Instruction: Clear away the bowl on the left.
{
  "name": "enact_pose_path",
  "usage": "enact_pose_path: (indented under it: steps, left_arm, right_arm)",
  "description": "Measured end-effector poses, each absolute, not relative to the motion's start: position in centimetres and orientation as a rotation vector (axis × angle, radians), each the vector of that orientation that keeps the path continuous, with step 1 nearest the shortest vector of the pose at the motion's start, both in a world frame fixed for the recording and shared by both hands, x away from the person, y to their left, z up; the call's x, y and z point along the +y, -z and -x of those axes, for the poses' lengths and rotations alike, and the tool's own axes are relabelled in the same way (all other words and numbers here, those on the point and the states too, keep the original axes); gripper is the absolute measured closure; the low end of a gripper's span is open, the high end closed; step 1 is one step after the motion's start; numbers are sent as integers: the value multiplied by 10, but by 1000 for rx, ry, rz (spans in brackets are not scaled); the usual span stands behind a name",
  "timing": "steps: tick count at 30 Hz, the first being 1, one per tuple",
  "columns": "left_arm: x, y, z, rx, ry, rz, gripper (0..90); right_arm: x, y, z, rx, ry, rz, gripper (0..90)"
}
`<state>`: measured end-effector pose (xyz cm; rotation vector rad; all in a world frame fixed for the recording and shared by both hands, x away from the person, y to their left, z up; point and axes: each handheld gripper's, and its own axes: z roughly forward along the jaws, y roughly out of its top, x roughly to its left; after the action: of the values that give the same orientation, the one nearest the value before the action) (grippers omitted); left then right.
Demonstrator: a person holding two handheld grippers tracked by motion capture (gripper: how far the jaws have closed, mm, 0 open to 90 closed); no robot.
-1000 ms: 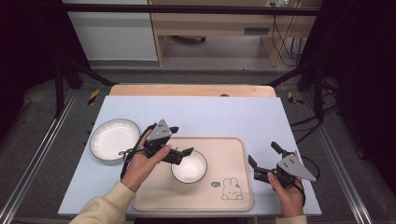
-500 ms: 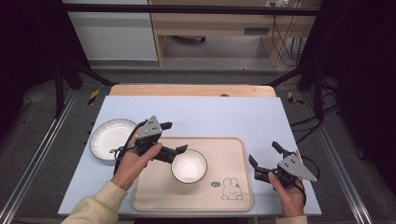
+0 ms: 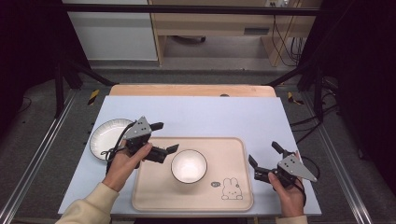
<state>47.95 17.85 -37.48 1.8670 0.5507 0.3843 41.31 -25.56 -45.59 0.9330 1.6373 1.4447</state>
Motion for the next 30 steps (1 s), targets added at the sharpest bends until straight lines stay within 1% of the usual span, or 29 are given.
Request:
enact_pose_path:
  steps: [5,30]
  left_arm:
    - [187,374,-480,555,-376,-1847,29]
    - [233,381,-477,620,-445,-1786,34]
  right_arm:
    - [-256,456,-413,1639,-1443,-936,35]
    - [-255,456,-413,1639,-1438,-933,35]
